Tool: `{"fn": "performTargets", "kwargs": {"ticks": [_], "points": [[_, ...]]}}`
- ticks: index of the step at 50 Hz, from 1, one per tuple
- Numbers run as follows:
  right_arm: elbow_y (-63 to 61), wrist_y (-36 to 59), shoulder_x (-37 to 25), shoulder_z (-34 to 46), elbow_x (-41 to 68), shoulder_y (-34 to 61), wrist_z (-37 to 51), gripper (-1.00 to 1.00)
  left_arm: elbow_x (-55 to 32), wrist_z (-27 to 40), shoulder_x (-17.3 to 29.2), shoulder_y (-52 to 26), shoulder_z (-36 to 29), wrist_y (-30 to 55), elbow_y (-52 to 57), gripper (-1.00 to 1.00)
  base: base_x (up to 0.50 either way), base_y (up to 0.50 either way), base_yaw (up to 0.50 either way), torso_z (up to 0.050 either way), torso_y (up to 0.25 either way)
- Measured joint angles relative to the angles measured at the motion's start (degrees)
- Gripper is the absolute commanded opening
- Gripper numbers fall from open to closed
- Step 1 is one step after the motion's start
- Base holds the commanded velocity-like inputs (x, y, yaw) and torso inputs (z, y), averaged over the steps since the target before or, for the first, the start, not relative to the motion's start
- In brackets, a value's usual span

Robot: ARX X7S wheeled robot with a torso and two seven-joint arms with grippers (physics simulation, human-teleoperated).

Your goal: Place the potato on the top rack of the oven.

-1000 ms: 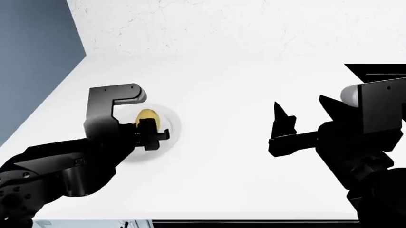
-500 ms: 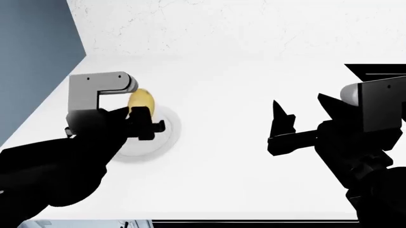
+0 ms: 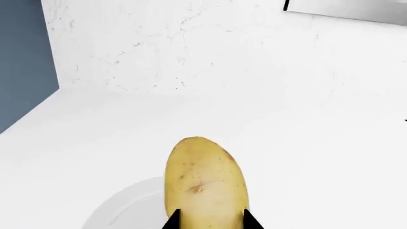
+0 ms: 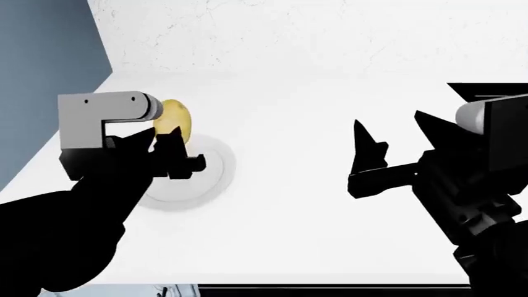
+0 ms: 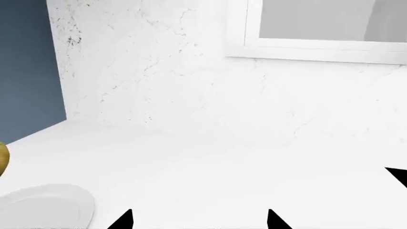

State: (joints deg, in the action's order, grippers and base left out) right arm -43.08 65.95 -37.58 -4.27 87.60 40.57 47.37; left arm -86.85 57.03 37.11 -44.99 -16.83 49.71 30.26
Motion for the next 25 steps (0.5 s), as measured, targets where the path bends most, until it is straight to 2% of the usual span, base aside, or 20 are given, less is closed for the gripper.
{"fn": "performTargets", "kwargs": {"ticks": [25], "points": [[-0.7, -0.9, -0.8, 0.3, 1.6, 0.4, 1.2, 1.00, -0.3, -0.1, 0.9, -0.2, 0.2, -0.4, 2.1, -1.00, -0.50, 0.00, 0.00, 0.000, 0.000]]}}
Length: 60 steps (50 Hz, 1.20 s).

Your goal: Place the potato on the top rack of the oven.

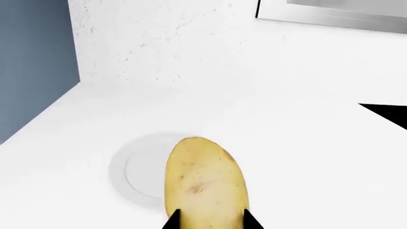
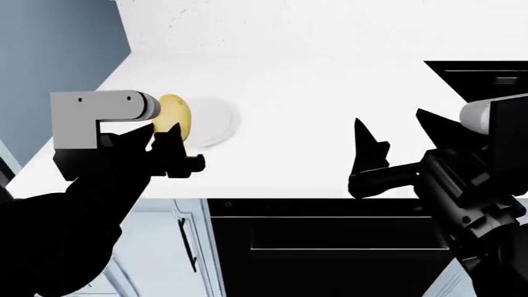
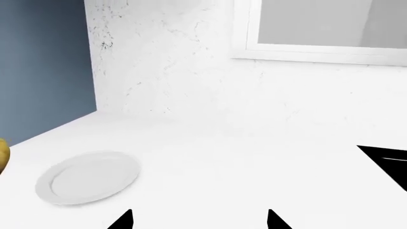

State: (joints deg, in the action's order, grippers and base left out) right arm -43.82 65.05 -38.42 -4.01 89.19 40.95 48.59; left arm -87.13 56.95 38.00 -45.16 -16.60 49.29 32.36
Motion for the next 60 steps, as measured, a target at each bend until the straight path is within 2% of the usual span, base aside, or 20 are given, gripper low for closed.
{"fn": "performTargets", "kwargs": {"ticks": [18, 43, 60], "points": [[0.1, -0.3, -0.7, 1.0, 1.5, 1.2, 1.8, 1.00, 0.2, -0.9, 0.4, -0.4, -0.1, -0.2, 0.7, -1.00, -0.47, 0.00, 0.00, 0.000, 0.000], [1.0, -0.1, -1.5, 3.7, 4.1, 4.5, 6.3, 1.00, -0.4, -1.7, 1.7, -0.3, 0.4, -0.8, 1.9, -1.00, 0.00, 0.00, 0.00, 0.000, 0.000], [1.4, -0.2, -3.0, 6.2, 10.1, 9.0, 12.0, 1.00, -5.2, -0.9, 3.4, -1.9, 0.6, 0.1, 3.3, -1.00, 0.00, 0.00, 0.00, 0.000, 0.000]]}}
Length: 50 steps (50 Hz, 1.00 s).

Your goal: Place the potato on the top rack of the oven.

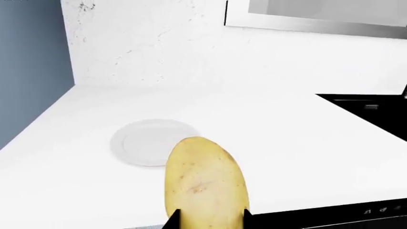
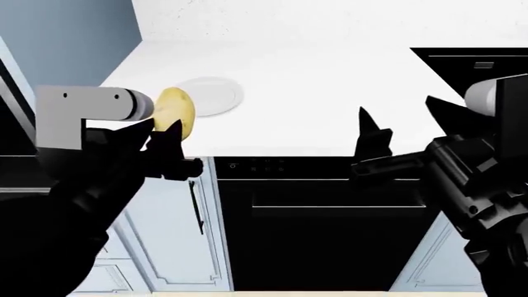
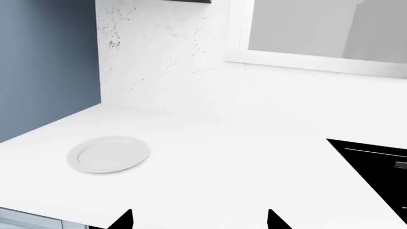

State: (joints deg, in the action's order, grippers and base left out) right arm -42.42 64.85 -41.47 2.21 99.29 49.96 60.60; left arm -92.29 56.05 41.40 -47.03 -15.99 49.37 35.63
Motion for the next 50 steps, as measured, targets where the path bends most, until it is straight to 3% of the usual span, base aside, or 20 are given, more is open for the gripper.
{"fn": "performTargets", "kwargs": {"ticks": [29, 50], "points": [[-0.2, -1.7, -2.5, 3.6, 9.2, 6.8, 7.7, 1.00, -7.2, 2.5, 2.4, -4.5, 0.8, 0.4, 2.0, -1.00, 0.00, 0.00, 0.00, 0.000, 0.000], [0.6, -1.7, -2.9, 6.7, 12.0, 12.4, 9.7, 1.00, -5.6, 1.0, 1.8, -6.3, 1.2, -0.2, 1.9, -1.00, 0.00, 0.00, 0.00, 0.000, 0.000]]}}
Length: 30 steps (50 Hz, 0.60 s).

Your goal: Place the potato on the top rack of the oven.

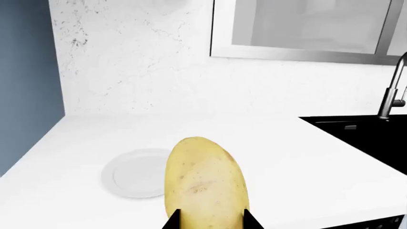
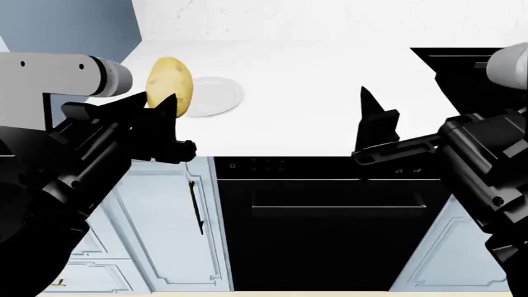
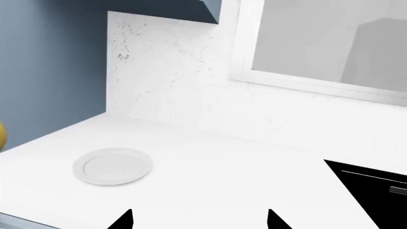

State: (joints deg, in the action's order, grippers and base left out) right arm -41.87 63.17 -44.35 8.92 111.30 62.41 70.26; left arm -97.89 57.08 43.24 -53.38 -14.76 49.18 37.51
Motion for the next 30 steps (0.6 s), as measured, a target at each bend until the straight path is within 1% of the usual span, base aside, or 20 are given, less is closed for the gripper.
{"fn": "performTargets", "kwargs": {"ticks": [4, 30], "points": [[0.1, 0.1, 0.0, 0.4, 0.0, 0.4, 0.1, 1.00, 0.3, -0.3, -0.1, 0.1, -0.1, -0.1, 0.0, -1.00, 0.00, 0.12, 0.00, 0.000, 0.000], [-0.2, -0.1, -0.7, 1.9, 0.7, 1.5, 0.4, 1.00, 0.5, -0.3, 0.2, 0.4, -0.3, -0.5, 0.4, -1.00, 0.00, 0.50, 0.00, 0.000, 0.000]]}}
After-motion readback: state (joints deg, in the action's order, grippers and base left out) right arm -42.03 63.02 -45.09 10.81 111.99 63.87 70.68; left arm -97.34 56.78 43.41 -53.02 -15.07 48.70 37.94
